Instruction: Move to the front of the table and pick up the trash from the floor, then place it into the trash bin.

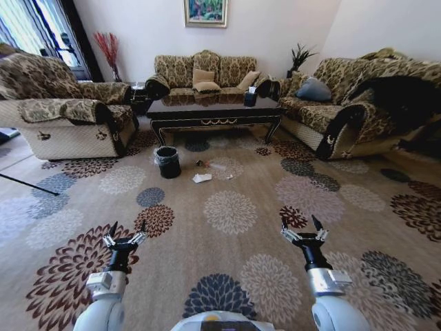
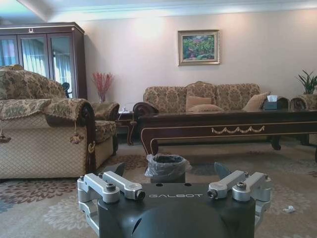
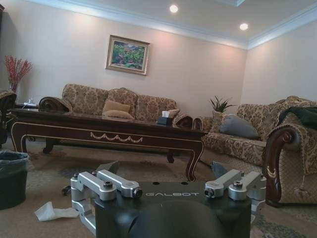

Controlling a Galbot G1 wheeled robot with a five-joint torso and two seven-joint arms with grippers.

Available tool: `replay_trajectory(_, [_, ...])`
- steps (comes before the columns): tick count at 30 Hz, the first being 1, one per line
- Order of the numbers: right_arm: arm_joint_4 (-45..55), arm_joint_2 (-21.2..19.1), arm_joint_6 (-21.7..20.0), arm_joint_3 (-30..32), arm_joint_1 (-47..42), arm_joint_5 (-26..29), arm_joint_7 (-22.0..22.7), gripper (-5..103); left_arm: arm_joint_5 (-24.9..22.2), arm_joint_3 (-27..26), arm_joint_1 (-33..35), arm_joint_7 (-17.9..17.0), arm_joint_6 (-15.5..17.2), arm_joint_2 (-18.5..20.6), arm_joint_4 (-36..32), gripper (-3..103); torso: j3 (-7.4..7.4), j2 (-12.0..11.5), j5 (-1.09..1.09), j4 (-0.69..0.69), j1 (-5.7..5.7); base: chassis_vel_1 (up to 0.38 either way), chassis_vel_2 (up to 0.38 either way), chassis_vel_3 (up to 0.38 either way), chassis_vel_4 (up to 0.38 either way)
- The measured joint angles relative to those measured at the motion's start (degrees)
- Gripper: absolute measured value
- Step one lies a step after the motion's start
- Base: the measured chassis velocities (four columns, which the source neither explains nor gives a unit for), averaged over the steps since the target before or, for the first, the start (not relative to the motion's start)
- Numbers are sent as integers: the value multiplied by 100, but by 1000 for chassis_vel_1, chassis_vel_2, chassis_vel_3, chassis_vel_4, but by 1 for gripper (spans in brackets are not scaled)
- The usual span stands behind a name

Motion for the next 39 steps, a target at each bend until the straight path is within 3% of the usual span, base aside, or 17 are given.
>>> replay_trajectory(18, [-7,7,59,-12,-15,-25,0,100,2,1,11,11,-24,3,-1,100,-290,-397,0,0,-105,0,0,0,0])
replay_trajectory(29, [165,-32,143,77,-19,135,97,100,-513,-148,68,-52,402,102,-1215,100,-511,-669,1,-1,-160,0,0,0,0])
replay_trajectory(39, [165,-29,127,72,-48,108,96,100,-459,-112,153,-54,342,64,-1216,100,-695,-891,0,0,-198,0,0,0,0])
